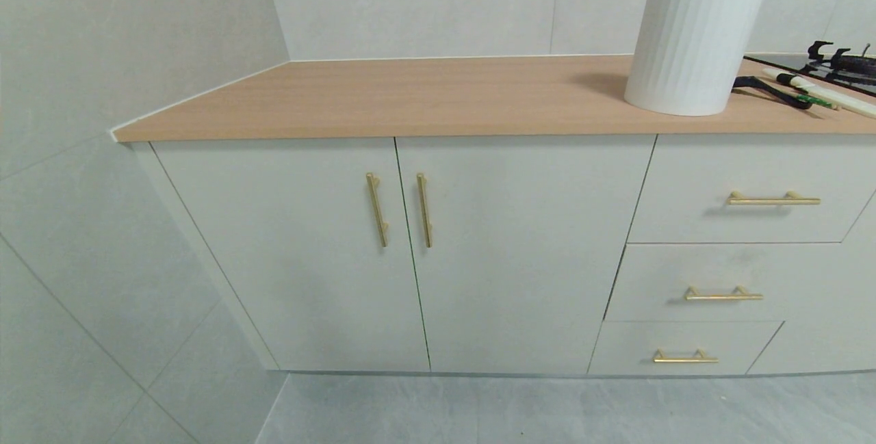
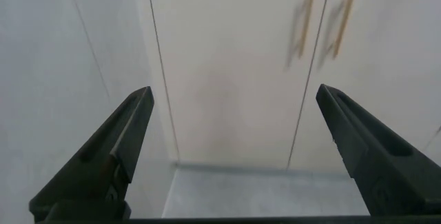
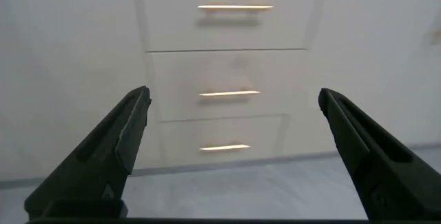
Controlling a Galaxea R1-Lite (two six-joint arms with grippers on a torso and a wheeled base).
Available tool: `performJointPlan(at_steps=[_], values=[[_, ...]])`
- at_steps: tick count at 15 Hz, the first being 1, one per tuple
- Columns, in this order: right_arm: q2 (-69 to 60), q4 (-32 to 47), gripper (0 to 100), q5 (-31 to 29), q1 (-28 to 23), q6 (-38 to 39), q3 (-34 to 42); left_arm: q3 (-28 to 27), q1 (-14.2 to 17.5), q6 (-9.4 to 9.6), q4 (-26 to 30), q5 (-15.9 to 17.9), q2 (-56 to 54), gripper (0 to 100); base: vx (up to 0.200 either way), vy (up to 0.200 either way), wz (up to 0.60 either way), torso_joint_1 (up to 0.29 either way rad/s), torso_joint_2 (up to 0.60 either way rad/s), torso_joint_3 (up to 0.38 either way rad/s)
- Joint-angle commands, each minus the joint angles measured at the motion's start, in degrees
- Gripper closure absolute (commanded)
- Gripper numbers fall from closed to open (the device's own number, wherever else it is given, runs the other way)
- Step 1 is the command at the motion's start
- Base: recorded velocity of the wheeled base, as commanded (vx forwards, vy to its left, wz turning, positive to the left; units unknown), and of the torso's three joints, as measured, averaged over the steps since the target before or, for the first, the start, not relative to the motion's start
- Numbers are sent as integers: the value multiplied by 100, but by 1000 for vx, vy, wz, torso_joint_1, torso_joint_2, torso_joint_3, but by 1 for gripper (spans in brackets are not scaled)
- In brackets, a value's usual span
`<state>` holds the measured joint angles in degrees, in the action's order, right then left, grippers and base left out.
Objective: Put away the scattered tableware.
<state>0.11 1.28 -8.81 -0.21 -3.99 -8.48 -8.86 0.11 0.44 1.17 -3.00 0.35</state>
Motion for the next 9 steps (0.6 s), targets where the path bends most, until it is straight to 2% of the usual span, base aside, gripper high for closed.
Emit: performJointPlan(at_steps=[1, 4, 6, 9], values=[[-2, -655, 0, 512, 3, 135, 848, 737, 15, 132, -222, 256, -35, 0, 0, 0, 0, 0, 0, 0], [-2, -400, 0, 688, 3, 161, 848, 886, 15, 132, -126, 564, -35, 0, 0, 0, 0, 0, 0, 0], [7, -31, 0, 934, 12, 153, 822, 886, -2, 141, -126, 581, -27, 0, 0, 0, 0, 0, 0, 0], [-2, -137, 0, 987, 12, 240, 848, 886, -2, 44, -99, 546, -27, 0, 0, 0, 0, 0, 0, 0]])
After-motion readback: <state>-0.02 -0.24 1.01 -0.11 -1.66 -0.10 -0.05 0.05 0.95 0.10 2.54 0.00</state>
